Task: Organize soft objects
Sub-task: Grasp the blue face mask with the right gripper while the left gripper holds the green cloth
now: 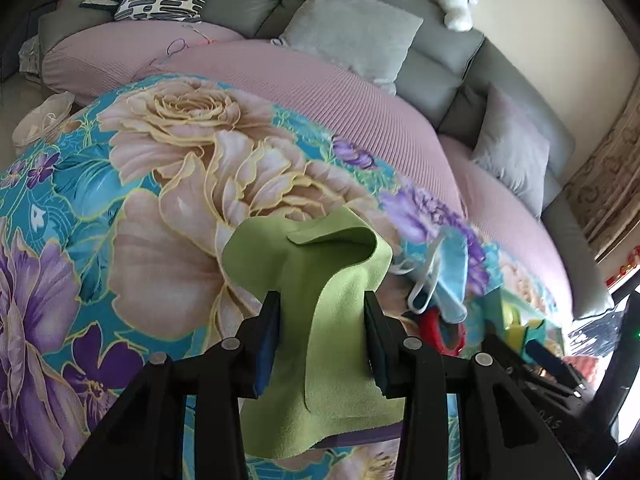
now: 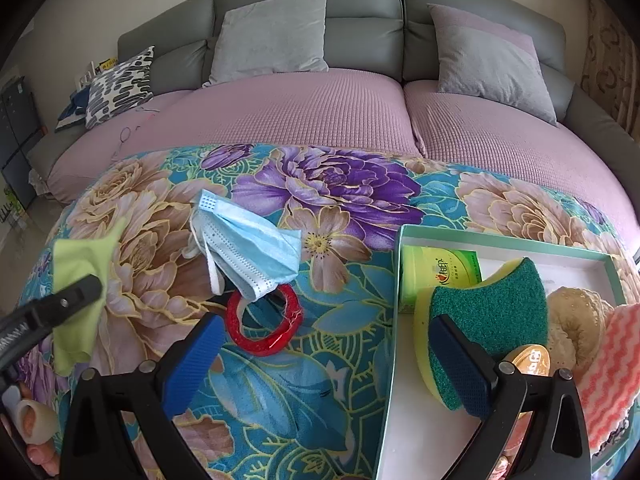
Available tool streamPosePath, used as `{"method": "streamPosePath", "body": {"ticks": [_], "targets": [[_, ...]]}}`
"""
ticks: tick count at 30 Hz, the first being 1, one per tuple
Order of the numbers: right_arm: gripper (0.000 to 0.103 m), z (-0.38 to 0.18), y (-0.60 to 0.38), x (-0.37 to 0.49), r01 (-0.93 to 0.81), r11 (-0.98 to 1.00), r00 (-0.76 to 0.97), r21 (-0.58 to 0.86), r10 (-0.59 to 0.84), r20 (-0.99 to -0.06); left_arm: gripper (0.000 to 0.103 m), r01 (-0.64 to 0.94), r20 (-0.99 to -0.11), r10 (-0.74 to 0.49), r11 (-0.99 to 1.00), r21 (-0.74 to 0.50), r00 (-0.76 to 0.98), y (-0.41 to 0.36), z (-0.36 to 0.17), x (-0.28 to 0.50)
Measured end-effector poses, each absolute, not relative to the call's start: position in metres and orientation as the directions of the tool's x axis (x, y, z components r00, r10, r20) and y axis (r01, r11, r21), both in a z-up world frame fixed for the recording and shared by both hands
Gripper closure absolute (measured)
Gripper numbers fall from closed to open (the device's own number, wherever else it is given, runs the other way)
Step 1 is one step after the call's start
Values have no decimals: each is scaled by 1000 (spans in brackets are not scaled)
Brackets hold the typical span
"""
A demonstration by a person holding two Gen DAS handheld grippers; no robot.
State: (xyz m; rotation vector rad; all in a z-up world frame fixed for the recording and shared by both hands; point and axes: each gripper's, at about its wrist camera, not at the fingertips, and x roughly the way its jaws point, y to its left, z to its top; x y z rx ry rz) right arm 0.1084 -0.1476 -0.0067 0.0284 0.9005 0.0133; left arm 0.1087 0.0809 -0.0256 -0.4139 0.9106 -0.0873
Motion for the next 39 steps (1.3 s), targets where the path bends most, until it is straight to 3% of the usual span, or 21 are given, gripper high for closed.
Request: {"method": "streamPosePath", "body": {"ticks": [13, 18, 27, 33, 39], "targets": [[0, -8, -148, 109, -3, 999, 615, 37, 31, -788, 60, -108, -773, -213, 934, -341, 598, 78, -31, 111], [0, -9, -147, 109, -8, 999, 612, 33, 31, -791, 50, -109, -788, -201, 941, -321, 582, 75, -36, 114], [0, -10, -146, 110, -10, 999, 610, 33, 32, -792, 50, -99, -786, -201, 944, -315, 585, 69, -42, 116], [0, -10, -146, 110, -11, 999, 608, 31, 31, -793, 91, -107, -757, -224, 927, -360, 614, 76, -41, 115], [0, -12, -143, 110, -18, 1000, 605, 21, 27, -796, 97, -84, -741, -254, 919, -385, 621, 75, -39, 114]]}}
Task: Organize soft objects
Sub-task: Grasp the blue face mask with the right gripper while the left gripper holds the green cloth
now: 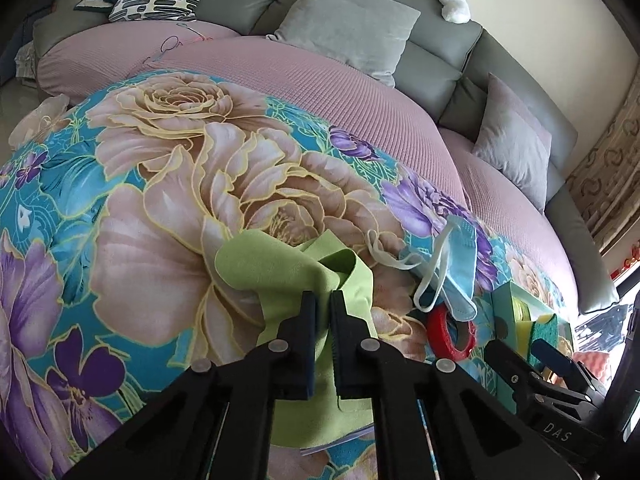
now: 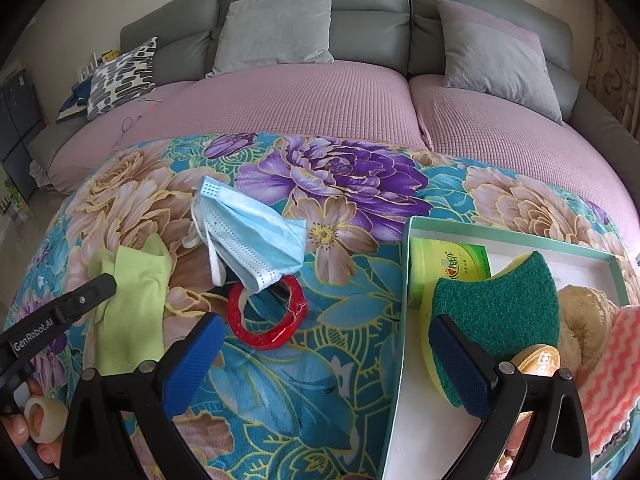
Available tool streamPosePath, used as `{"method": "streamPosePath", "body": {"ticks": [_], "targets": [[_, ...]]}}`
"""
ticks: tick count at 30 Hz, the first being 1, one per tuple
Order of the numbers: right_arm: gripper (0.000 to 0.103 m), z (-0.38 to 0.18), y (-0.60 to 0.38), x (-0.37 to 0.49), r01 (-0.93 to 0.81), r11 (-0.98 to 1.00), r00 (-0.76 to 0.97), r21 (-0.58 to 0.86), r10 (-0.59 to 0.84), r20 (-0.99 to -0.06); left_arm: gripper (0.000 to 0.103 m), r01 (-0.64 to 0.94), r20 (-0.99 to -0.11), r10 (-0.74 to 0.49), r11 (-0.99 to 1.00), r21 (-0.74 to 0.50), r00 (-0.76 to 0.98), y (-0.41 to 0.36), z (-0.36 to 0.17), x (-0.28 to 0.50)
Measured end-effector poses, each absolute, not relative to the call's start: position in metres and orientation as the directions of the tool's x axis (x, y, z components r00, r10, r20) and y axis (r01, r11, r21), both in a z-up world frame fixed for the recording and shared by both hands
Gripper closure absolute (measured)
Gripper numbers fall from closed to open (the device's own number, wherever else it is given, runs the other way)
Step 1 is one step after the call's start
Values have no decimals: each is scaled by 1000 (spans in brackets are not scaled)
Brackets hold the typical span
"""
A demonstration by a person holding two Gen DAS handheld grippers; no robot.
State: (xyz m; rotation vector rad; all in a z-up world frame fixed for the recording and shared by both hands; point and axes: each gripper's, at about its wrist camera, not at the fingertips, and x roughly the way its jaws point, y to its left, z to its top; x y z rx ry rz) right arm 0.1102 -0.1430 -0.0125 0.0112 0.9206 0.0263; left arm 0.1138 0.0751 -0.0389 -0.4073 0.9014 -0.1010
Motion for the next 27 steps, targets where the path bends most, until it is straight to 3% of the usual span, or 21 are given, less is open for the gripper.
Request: {"method": "streamPosePath", "body": {"ticks": [12, 20, 27], "targets": [[0, -3, -135, 120, -50, 996, 658, 74, 88, -748, 101, -17, -591, -323, 869, -495, 740, 95, 2, 92], [0, -9, -104, 152, -129, 991, 693, 39, 118, -711, 101, -34, -587, -313, 863, -503, 747, 105, 3, 92], [15, -29, -92, 176, -167, 986, 640, -16, 96, -763, 101, -43, -597, -311, 863, -503, 740, 107, -1, 93]]}}
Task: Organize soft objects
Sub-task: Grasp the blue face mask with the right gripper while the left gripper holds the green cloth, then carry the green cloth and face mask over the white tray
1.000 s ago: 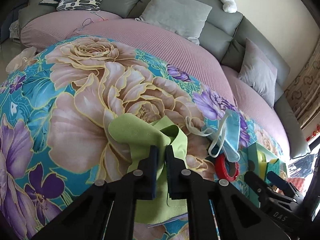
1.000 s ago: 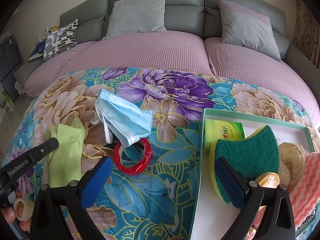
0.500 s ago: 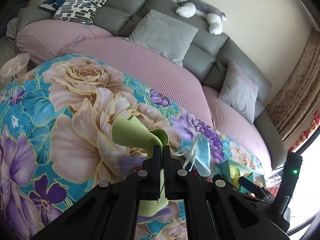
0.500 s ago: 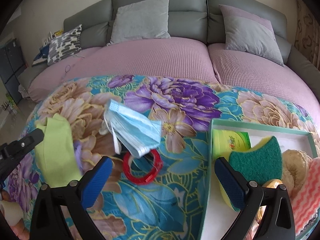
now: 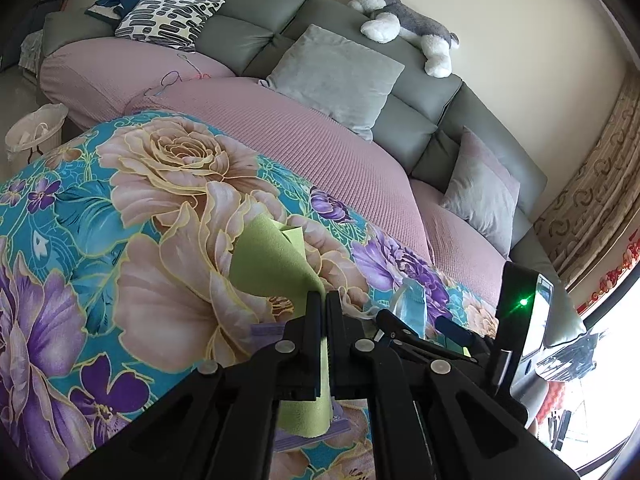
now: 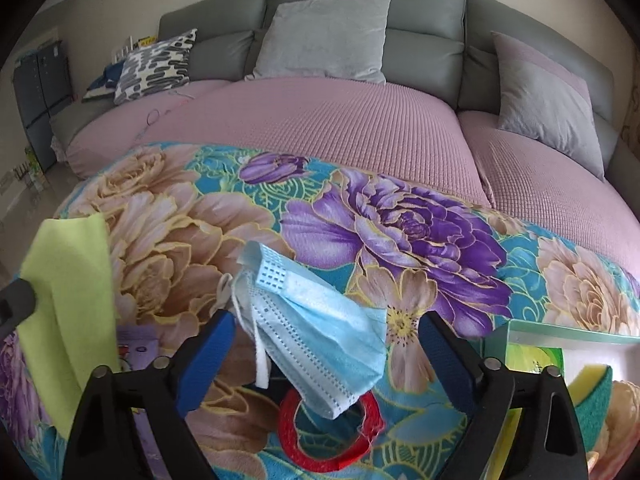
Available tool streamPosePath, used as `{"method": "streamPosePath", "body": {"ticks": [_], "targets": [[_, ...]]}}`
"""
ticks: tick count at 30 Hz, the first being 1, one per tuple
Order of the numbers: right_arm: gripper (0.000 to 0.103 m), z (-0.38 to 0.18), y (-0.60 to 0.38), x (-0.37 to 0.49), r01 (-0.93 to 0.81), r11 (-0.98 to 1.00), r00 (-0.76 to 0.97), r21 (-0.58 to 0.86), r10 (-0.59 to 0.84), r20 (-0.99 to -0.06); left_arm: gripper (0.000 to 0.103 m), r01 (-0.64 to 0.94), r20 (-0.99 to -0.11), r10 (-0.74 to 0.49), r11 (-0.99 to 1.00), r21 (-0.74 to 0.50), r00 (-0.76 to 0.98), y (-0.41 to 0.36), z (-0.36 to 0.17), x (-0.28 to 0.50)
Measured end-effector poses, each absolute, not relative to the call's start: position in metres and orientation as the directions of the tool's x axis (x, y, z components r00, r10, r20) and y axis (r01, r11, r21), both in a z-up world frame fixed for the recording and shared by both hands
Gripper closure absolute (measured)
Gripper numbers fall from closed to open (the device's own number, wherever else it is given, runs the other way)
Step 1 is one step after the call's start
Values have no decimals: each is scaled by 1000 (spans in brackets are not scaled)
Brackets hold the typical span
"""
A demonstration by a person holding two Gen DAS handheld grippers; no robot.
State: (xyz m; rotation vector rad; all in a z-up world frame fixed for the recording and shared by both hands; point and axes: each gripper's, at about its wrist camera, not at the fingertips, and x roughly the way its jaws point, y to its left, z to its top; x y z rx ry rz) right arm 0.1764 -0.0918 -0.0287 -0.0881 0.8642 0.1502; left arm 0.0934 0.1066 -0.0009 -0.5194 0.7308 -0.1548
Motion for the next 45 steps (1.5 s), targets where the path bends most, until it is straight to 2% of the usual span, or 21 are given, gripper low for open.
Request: {"method": "streamPosePath", "body": {"ticks": [1, 7, 12, 16, 34, 45], "targets": [[17, -30, -91, 177, -177, 984, 634, -11, 105, -766, 101, -44, -600, -312, 863, -503, 737, 106, -2, 94], [58, -32, -90, 173, -218, 976, 627, 17, 153, -764, 101, -40, -592, -317, 859, -510, 741, 107, 0, 93], [76, -24, -96, 162, -220, 974, 646, 51, 185, -740, 101, -12, -562, -327, 857, -515, 760, 104, 10, 89], [80, -11, -105, 152, -214, 973, 671, 82, 208, -712, 101, 20, -540, -337, 861, -508, 771, 97, 21, 86], [80, 53, -171, 82, -114, 986, 771, 124, 166, -614, 101, 158, -462, -390, 872, -463, 796, 53, 62, 65], [80, 67, -252, 48, 86, 992, 801, 92, -14, -599, 101, 342, -424, -532, 827, -447, 733, -21, 77, 57]]}}
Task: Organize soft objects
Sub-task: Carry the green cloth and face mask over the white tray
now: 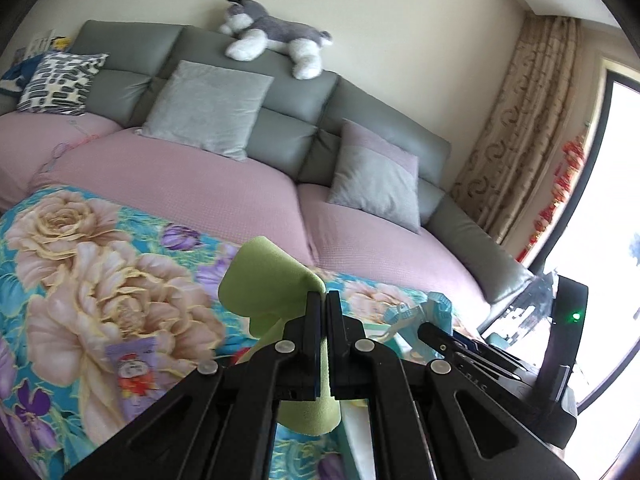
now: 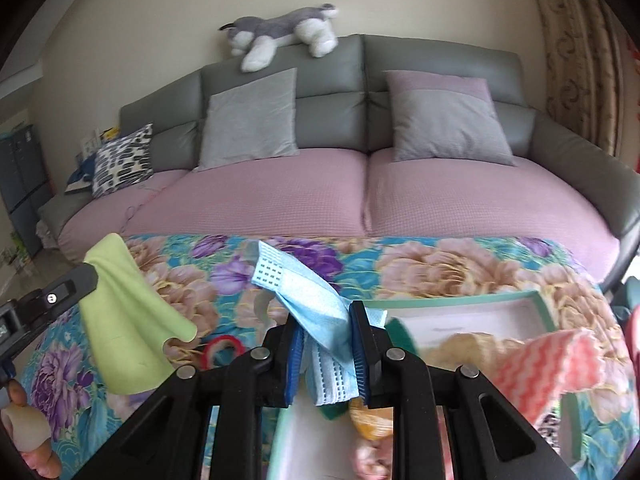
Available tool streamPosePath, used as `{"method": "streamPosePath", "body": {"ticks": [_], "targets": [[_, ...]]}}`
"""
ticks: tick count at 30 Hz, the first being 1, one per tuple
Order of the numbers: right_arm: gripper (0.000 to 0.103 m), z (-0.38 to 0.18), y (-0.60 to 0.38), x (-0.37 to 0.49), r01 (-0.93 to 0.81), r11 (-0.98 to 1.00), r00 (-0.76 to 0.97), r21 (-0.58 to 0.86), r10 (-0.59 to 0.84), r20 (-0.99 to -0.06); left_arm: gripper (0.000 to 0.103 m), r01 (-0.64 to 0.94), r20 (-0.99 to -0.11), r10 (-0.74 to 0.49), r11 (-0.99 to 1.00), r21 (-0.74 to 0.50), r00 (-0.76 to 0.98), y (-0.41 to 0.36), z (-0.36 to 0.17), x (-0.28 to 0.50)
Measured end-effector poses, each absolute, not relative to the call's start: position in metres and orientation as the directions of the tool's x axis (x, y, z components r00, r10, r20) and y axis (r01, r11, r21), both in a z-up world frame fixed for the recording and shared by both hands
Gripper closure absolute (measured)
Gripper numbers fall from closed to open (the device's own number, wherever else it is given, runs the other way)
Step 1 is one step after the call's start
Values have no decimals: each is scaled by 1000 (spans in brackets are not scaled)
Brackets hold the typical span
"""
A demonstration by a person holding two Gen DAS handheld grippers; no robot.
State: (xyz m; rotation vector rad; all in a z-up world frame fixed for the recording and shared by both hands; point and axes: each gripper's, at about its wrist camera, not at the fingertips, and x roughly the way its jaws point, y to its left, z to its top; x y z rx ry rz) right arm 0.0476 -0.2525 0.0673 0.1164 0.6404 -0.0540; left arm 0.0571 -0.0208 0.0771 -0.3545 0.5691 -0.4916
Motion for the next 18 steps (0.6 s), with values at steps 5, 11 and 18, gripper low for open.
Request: {"method": "streamPosePath", "body": {"ticks": [5, 11, 18], "targets": [[80, 68, -293, 36, 174, 980, 794, 92, -84, -602, 101, 420, -425, -595, 795, -438, 683, -63, 78, 53], [80, 60, -329, 31, 260, 964, 755, 61, -164, -634, 101, 522, -438, -676, 737, -430, 593, -120, 74, 49], [80, 44, -350, 30, 286, 955, 723, 75, -164, -671, 101, 528, -535, -675, 735, -426, 508, -162, 45, 57]]}}
